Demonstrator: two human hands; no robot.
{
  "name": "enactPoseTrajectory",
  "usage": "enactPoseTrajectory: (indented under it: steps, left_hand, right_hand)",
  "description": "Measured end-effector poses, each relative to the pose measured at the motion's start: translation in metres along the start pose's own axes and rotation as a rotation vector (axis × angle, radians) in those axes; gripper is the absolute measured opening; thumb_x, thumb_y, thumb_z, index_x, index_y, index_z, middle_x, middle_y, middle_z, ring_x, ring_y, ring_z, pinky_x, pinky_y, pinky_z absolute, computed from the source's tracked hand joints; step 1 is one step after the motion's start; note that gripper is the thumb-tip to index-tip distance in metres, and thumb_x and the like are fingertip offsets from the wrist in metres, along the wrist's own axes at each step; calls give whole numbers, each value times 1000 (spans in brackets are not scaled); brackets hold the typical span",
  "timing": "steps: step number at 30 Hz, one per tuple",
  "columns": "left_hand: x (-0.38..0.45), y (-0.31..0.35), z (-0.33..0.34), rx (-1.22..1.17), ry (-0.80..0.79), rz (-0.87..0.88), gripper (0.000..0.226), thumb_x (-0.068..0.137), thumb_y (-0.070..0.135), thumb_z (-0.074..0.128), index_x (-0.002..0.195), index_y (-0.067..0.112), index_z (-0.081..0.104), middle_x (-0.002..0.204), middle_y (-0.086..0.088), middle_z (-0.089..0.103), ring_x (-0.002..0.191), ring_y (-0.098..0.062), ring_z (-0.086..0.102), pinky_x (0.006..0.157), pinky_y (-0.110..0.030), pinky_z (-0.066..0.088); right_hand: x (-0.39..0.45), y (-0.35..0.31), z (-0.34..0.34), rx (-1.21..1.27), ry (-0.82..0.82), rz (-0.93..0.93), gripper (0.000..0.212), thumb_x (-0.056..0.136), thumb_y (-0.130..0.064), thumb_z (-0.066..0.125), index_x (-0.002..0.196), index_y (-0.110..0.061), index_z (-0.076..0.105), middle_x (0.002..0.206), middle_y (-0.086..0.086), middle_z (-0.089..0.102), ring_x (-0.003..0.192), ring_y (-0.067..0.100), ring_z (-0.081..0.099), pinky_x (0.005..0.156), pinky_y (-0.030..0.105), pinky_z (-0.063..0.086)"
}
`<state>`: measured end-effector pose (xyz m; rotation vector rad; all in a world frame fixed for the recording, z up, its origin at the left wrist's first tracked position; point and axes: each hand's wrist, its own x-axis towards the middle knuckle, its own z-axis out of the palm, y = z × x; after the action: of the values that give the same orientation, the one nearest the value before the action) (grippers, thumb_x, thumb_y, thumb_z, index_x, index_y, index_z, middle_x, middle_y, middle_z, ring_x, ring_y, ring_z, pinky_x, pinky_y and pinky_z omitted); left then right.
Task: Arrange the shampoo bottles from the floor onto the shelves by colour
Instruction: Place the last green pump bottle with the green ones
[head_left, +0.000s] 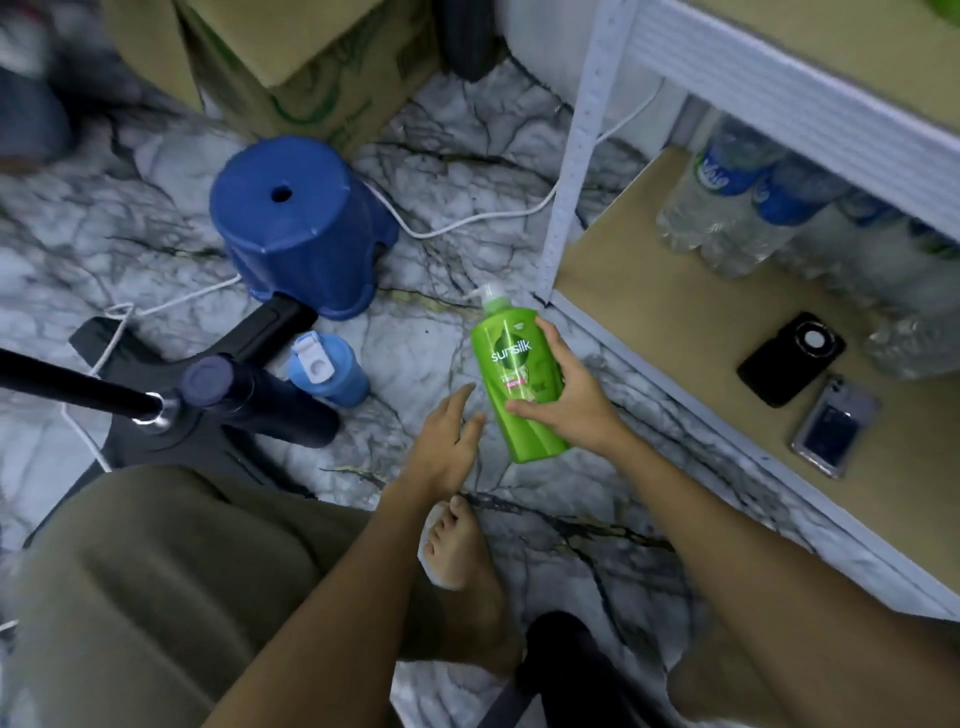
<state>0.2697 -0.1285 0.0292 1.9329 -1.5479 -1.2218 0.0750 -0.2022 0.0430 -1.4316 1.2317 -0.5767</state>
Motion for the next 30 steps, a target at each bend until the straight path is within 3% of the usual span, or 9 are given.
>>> enactPoseTrajectory:
  steps: [6,12,15,17,20,22,26,28,30]
  left_hand:
    - [-25,61,-37,43,29,159,53,106,46,36,155,27,30,160,-1,33,148,-19,29,121,-36,22]
    - [-55,129,-66,104,74,326,56,104,49,36,155,29,29,160,1,33,145,-17,34,114,-33,27]
    - [-66,157,-77,114,88,411,57,102,55,36,154,32,31,157,1,38,141,-18,39,115,-41,32]
    - [-73,178,-83,128,94,471,57,102,55,37,154,30,33,157,3,38,142,-15,38,116,-38,31]
    - [-80,214,-88,171,105,586,52,104,49,39,152,30,34,156,5,39,142,-10,34,111,-26,27]
    - [-83,238,-89,210,88,643,48,105,43,41,151,29,36,154,7,40,139,-7,35,108,-24,27]
    - [-73,281,-87,288,36,707,71,93,67,30,152,28,35,156,5,38,144,-12,33,117,-37,29]
    - [-61,300,-83,341,19,759,69,94,66,31,152,29,34,157,3,37,144,-14,32,117,-38,30]
    - [-48,318,-76,400,2,812,60,100,56,36,153,27,33,158,3,36,145,-15,31,118,-35,28]
  right_hand:
    - [-37,-75,-31,-17,77,-211,107,76,-21,89,159,-36,22,153,-16,44,135,-2,47,107,19,44]
    - [-73,-141,-68,-6,168,-392,104,78,-5,85,160,-23,23,142,-33,40,123,-22,45,96,4,39]
    - [-93,-171,-88,-18,224,-448,104,77,-4,86,159,-21,24,140,-31,43,120,-21,49,94,4,40]
    - [-109,-190,-102,-36,277,-487,103,77,-4,86,159,-20,25,144,-25,44,126,-16,48,99,7,40]
    - [-131,-216,-125,-54,363,-551,105,76,-11,88,159,-27,26,152,-17,43,133,-8,46,107,14,39]
    - [-144,-229,-142,-82,425,-578,107,74,-18,90,158,-36,25,150,-26,42,132,-11,46,106,14,40]
    - [-161,-246,-181,-101,524,-596,111,73,-23,90,156,-46,21,139,-30,52,121,-10,56,98,14,46]
    - [-167,-251,-200,-114,568,-607,112,73,-23,90,157,-46,19,134,-41,50,121,-12,55,99,13,45]
    - [-171,-254,-219,-116,602,-611,112,74,-18,89,157,-44,19,135,-40,50,124,-7,55,103,19,46]
